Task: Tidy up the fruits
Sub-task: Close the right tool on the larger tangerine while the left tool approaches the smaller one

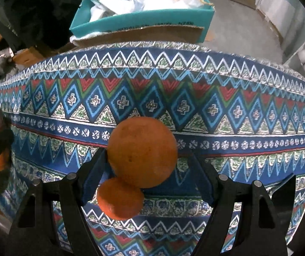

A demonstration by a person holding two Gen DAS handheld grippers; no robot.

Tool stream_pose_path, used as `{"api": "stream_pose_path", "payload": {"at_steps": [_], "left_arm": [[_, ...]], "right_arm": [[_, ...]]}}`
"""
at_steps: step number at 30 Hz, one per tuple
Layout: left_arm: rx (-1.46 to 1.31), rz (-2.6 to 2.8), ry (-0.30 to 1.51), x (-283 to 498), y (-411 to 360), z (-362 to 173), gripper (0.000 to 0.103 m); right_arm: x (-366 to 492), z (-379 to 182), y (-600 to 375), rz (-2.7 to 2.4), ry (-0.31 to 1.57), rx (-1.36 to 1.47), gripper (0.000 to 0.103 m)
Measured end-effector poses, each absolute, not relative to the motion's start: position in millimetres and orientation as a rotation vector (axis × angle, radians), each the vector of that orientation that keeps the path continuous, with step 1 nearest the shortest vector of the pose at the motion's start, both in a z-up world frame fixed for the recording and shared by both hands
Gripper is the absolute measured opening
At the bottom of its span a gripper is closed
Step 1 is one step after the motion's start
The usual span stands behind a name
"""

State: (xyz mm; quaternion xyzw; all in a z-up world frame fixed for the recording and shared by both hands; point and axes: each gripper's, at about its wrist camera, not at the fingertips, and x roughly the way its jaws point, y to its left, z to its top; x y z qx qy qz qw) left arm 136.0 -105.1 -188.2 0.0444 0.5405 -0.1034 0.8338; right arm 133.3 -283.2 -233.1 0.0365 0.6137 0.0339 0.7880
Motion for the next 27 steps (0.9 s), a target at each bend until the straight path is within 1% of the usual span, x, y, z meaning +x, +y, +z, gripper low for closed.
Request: {"api": "stream_pose_path", "payload": {"at_steps": [2, 3, 4, 9, 15, 20, 27], "left_arm": [[0.09, -0.219, 1.151, 136.6, -105.7, -191.1, 0.086], [0.088, -0.22, 1.154, 136.3, -105.8, -191.7, 0.086], [0.087, -0.223, 1.156, 136.5, -106.9, -192.6, 0.086], [0.073, -0.24, 1.158, 134.9, -111.5, -191.1, 0.086], [0.044, -0.291, 1.165, 130.6, -127.3, -189.3, 0.086], [0.038, -0.349, 1.175, 122.8, -152.9, -191.5, 0.086], [0.095, -0.41, 1.182, 109.9, -191.0, -197.4, 0.086]], "right_arm": [[135.3, -237.4, -282.2, 0.079, 1.325, 0.089, 0.077], [135.8, -238.7, -282.4, 0.084, 1.324, 0.099, 0.073], [136.0, -240.0, -282.4, 0.095, 1.323, 0.115, 0.066], [136.4, -239.5, -282.1, 0.096, 1.305, 0.123, 0.065], [121.2, -219.1, -305.2, 0.03, 1.256, 0.13, 0.065], [106.8, -204.1, -326.8, -0.026, 1.222, 0.13, 0.065], [81.1, -198.9, -350.2, -0.074, 1.208, 0.147, 0.065]]}}
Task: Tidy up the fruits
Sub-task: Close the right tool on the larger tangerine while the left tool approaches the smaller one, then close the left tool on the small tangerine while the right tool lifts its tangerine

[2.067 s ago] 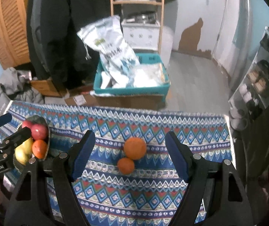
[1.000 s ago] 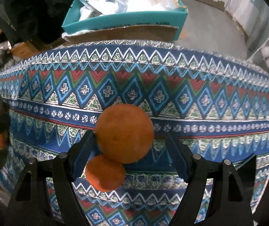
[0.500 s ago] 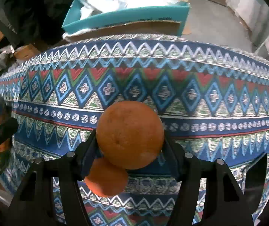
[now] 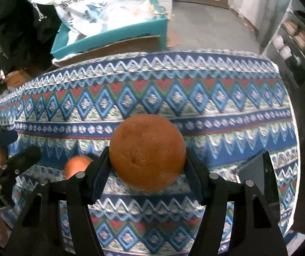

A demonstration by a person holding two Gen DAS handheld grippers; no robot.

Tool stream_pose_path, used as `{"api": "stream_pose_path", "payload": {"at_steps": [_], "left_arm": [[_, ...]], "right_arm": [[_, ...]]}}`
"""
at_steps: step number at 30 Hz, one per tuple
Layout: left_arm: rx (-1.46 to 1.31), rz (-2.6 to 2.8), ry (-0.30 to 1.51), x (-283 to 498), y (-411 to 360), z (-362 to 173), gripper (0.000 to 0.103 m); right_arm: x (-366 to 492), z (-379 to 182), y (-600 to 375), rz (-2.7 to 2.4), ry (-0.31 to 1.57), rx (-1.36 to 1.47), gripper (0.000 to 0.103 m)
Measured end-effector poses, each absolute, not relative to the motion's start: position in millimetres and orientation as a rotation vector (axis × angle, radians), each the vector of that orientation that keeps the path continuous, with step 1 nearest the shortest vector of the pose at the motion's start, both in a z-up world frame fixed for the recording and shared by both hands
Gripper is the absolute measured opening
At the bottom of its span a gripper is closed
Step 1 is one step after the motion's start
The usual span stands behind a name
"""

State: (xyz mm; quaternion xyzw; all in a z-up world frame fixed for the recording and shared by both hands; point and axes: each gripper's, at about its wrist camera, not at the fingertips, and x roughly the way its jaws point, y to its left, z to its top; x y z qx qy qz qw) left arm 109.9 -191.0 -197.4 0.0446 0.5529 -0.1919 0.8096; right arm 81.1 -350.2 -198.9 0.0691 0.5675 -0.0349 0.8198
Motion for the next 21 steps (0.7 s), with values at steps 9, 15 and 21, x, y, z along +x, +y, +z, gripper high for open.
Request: {"api": "stream_pose_path", "payload": {"at_steps": [9, 15, 21], "left_arm": [[0.141, -0.457, 1.205, 95.9, -219.2, -210.4, 0.086], [0.163, -0.466, 1.239, 91.5, -231.7, -224.6, 0.086], [0.187, -0.463, 1.269, 90.0, -236.1, -242.1, 0.086]], "right_arm": [[46.3, -197.7, -376.1, -0.11, 1.21, 0.161, 0.065], [31.6, -199.2, -391.0, -0.128, 1.213, 0.188, 0.065], [27.8, -203.0, -393.5, -0.123, 1.217, 0.197, 0.065]]}}
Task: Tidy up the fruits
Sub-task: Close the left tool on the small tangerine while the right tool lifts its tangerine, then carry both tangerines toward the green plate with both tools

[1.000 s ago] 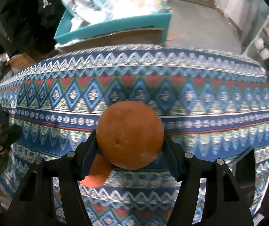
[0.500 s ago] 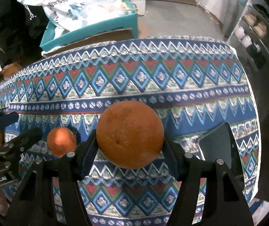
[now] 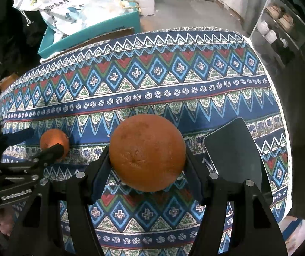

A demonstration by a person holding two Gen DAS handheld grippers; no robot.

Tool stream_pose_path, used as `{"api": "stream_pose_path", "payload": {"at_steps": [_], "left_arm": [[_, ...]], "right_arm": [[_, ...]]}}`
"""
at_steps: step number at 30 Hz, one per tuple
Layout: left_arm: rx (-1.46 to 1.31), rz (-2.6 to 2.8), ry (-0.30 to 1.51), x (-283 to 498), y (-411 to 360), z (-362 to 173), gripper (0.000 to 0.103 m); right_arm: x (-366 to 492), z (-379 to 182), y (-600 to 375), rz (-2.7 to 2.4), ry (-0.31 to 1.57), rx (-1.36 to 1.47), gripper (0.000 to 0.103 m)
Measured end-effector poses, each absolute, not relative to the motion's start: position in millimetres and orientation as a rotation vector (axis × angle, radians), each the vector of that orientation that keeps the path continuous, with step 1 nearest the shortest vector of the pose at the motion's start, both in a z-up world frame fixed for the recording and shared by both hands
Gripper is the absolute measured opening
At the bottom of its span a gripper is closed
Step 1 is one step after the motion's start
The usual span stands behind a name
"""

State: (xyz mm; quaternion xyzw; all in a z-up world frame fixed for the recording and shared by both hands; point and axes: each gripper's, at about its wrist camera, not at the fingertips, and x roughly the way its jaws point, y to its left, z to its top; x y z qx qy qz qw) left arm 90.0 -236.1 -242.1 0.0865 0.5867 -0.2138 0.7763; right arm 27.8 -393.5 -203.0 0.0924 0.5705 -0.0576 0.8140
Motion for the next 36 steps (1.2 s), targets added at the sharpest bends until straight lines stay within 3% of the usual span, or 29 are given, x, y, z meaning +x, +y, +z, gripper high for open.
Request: {"api": "stream_pose_path", "payload": {"at_steps": [5, 9, 10, 12, 19, 36], "left_arm": [[0.17, -0.462, 1.281, 91.6, -233.0, -248.5, 0.084], [0.165, -0.483, 1.286, 90.9, -235.2, -252.1, 0.067], [0.167, -0.496, 1.279, 89.7, -236.3, -251.2, 0.057], [0.16, -0.533, 1.281, 87.0, -238.9, -249.4, 0.049], [0.187, -0.523, 1.247, 82.4, -239.6, -241.0, 0.047], [0.128, -0.504, 1.045, 79.5, -207.1, -146.7, 0.047]], "right_arm": [[25.9, -205.5, -394.7, -0.112, 1.222, 0.202, 0.065], [27.2, -206.3, -394.0, -0.111, 1.223, 0.204, 0.065], [27.4, -206.4, -394.1, -0.111, 1.223, 0.205, 0.065], [27.1, -206.3, -394.4, -0.111, 1.223, 0.203, 0.065], [27.5, -199.1, -392.6, -0.115, 1.207, 0.182, 0.065], [21.9, -135.2, -367.4, -0.095, 1.064, 0.112, 0.065]]}}
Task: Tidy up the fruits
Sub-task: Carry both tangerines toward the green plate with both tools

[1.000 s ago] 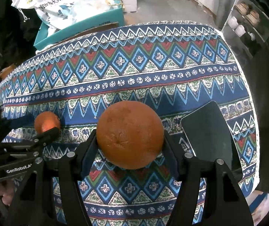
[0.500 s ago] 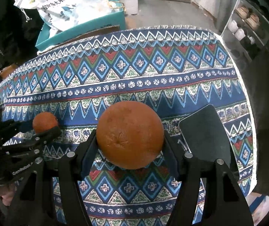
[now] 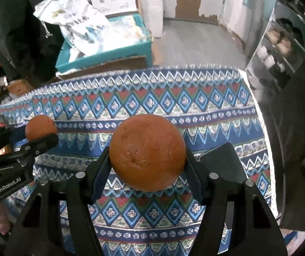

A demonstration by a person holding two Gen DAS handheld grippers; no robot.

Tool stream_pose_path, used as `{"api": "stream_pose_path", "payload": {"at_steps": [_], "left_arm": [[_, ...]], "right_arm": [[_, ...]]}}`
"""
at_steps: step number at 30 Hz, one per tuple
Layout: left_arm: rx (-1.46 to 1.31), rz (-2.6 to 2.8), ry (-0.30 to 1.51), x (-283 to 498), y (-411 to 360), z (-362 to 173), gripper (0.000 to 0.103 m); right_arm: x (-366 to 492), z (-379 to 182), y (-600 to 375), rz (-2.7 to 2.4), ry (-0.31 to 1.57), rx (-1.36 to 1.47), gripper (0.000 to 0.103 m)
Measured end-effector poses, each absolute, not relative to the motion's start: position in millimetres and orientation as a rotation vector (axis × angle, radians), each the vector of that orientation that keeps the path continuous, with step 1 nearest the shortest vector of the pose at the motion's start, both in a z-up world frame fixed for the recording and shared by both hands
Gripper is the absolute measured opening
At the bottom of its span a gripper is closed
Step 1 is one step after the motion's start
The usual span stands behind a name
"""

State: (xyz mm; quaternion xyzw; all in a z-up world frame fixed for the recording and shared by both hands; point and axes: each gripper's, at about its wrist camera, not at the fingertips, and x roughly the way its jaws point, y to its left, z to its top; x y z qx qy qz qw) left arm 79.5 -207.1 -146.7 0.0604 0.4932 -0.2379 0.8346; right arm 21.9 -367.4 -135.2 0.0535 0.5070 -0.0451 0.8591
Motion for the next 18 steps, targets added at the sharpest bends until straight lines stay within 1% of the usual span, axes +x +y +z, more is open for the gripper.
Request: {"api": "stream_pose_path", "payload": {"at_steps": [18], "left_arm": [[0.059, -0.498, 0.879, 53.8, -169.0, -65.4, 0.047]], "right_arm": [[9.7, -63.2, -341.7, -0.052, 0.912, 0.086, 0.065]]}}
